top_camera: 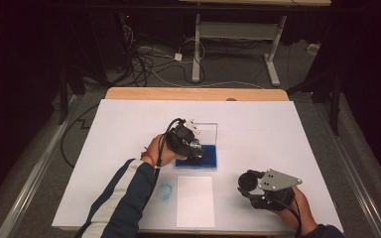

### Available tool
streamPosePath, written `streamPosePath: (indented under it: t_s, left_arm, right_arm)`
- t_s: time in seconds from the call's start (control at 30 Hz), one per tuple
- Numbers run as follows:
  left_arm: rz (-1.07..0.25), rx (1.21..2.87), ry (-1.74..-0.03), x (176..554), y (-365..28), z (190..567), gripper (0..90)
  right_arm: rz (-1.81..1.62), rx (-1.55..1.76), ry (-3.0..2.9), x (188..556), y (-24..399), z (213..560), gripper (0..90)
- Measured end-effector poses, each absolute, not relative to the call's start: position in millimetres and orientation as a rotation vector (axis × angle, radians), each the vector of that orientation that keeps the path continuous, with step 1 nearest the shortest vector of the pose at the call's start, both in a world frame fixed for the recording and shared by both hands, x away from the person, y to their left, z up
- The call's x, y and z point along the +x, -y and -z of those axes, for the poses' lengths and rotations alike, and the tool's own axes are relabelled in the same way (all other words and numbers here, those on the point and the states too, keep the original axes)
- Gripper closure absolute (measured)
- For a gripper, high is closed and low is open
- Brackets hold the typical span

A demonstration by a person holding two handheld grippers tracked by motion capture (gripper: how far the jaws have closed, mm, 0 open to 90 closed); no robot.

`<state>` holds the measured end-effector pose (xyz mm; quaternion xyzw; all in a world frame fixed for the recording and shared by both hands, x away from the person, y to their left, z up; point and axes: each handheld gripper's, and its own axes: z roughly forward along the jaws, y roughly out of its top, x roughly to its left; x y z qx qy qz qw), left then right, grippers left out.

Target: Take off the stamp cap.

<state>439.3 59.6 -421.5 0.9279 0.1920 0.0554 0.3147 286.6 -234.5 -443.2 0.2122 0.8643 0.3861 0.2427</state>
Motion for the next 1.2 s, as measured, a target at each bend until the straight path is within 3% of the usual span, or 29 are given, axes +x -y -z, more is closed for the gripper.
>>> streamPosePath:
  t_s: [1.2]
  left_arm:
    - [-0.107,2.364,-0.541,432.5,-68.9,429.9,54.4]
  right_arm:
    - [-1.044,0.569,-2.373,285.3,233.2,443.8,38.4]
